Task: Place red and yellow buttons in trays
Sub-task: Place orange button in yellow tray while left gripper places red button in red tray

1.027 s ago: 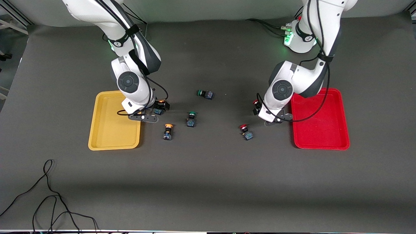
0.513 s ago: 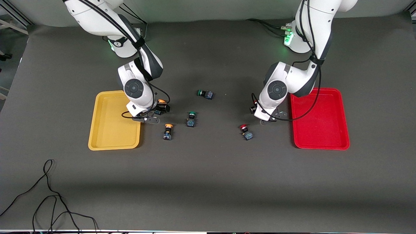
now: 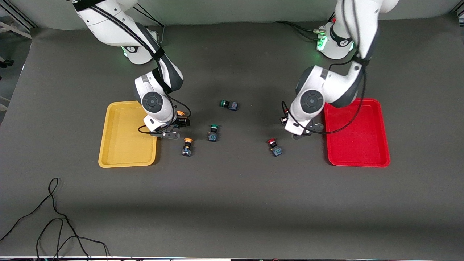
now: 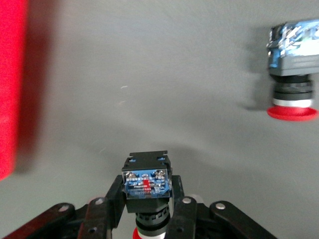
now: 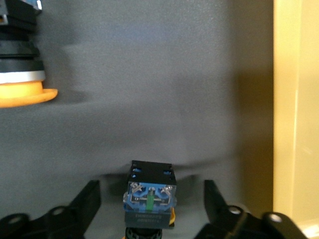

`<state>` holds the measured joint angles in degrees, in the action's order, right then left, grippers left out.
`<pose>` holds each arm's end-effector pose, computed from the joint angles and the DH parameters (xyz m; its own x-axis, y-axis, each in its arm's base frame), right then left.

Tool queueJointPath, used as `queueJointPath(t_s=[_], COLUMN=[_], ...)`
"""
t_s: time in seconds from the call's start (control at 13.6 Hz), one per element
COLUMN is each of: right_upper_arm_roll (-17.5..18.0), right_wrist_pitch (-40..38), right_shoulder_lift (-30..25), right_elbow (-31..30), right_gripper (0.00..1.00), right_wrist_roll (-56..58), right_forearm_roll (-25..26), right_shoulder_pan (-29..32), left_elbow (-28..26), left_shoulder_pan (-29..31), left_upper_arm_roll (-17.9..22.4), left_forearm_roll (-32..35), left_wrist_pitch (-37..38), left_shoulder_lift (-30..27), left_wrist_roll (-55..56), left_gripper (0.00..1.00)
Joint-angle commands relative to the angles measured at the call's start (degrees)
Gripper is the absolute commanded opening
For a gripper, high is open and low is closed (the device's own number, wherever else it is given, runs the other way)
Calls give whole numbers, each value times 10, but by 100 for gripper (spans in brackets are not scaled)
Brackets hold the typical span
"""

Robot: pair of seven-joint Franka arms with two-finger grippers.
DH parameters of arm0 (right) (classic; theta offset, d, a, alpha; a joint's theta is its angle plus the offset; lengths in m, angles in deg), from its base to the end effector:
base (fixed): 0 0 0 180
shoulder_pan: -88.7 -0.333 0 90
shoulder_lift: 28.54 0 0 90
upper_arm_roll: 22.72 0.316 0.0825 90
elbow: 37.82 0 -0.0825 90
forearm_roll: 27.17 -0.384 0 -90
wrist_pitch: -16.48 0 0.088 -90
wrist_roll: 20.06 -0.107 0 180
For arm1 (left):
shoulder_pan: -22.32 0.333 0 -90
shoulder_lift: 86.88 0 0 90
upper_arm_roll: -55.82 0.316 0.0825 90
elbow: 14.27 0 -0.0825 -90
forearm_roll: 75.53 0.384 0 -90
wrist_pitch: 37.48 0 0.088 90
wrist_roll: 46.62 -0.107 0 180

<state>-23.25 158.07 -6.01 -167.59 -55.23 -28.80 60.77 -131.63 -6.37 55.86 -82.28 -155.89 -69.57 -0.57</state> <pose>0.4577 0.2369 0.1701 0.9737 -0.1643 -0.1575 -0.1499 -0.9837 0.0992 0.4873 -0.2732 0.2717 0.8925 0.3713 -0.2560 0.3442 -0.9276 -0.1454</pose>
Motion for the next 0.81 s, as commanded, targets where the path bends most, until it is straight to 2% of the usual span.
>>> queueJointPath(t_s=[0.0,0.15,0.29,0.37,0.44,0.59,0.73], right_upper_arm_roll=[-3,-4,-7,-15,-33,-96,-150], right_wrist_pitch=[6,3,-12,-38,-71,-153,-194], right_shoulder_lift=[-3,-6,-27,-48,-80,-130,-168], right_elbow=[-3,-3,-2,2,6,30,29], right_gripper=[49,31,26,26,26,26,26], right_wrist_roll=[-11,-6,-3,9,38,109,186], right_forearm_roll=[-3,-4,-5,-5,-7,-8,-10], right_shoulder_pan=[-4,1,4,14,22,27,26], left_elbow=[77,69,53,28,-13,-78,-93], left_shoulder_pan=[56,120,179,194,205,215,216], left_upper_arm_roll=[1,3,3,3,3,3,3], left_forearm_roll=[2,29,73,88,102,104,104], left_wrist_pitch=[166,197,190,158,108,7,-31], left_shoulder_lift=[-55,-98,-97,-94,-91,-73,-37], left_wrist_roll=[-59,-168,-255,-263,-264,-264,-265], left_gripper=[0,0,0,0,0,0,0])
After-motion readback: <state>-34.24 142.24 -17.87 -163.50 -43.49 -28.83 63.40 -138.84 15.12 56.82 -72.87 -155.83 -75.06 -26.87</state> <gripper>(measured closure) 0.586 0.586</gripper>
